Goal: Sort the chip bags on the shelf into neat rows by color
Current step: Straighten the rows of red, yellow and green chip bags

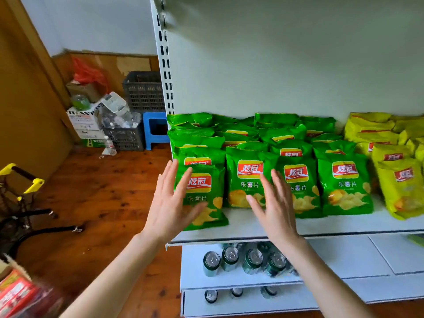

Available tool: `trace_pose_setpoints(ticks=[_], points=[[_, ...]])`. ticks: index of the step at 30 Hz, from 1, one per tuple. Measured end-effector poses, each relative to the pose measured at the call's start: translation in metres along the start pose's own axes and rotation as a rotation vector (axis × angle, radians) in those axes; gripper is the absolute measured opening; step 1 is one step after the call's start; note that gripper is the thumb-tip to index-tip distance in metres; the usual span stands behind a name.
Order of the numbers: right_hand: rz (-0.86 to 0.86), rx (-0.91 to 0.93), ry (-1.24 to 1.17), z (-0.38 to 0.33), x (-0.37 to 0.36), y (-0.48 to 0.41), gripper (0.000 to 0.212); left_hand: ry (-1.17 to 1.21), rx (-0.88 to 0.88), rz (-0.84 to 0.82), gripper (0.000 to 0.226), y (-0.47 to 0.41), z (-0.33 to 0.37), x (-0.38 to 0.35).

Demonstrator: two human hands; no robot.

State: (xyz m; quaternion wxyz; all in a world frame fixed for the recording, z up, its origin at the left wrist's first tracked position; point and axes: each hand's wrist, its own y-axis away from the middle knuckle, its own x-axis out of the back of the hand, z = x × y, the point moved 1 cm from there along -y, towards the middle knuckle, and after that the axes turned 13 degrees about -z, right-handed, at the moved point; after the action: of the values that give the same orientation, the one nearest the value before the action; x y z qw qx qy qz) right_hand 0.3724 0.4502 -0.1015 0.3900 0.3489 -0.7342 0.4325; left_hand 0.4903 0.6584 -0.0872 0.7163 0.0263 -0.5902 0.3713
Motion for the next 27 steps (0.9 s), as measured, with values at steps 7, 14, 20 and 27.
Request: trace_pose_setpoints(ticks=[7, 14, 20, 27], points=[[-0.191, 0.134, 0.148, 0.046, 0.014, -0.031, 0.082, -0.430, 0.053, -0.255, 0.102, -0.015, 0.032, -0.019], [-0.187, 0.172, 0.121, 0.047, 0.013, -0.036, 0.084, -0.460, 0.100, -0.211, 0.107, -0.020, 0.035, -0.022], [-0.115, 0.106, 0.003, 0.074, 0.032, -0.017, 0.067, -0.383, 0.119, -0.224, 0.107, -0.015, 0.034, -0.025], [-0.159, 0.054, -0.025, 0.108, 0.035, -0.009, 0.073, -0.339, 0.088, -0.203, 0.109, -0.013, 0.031, -0.028]])
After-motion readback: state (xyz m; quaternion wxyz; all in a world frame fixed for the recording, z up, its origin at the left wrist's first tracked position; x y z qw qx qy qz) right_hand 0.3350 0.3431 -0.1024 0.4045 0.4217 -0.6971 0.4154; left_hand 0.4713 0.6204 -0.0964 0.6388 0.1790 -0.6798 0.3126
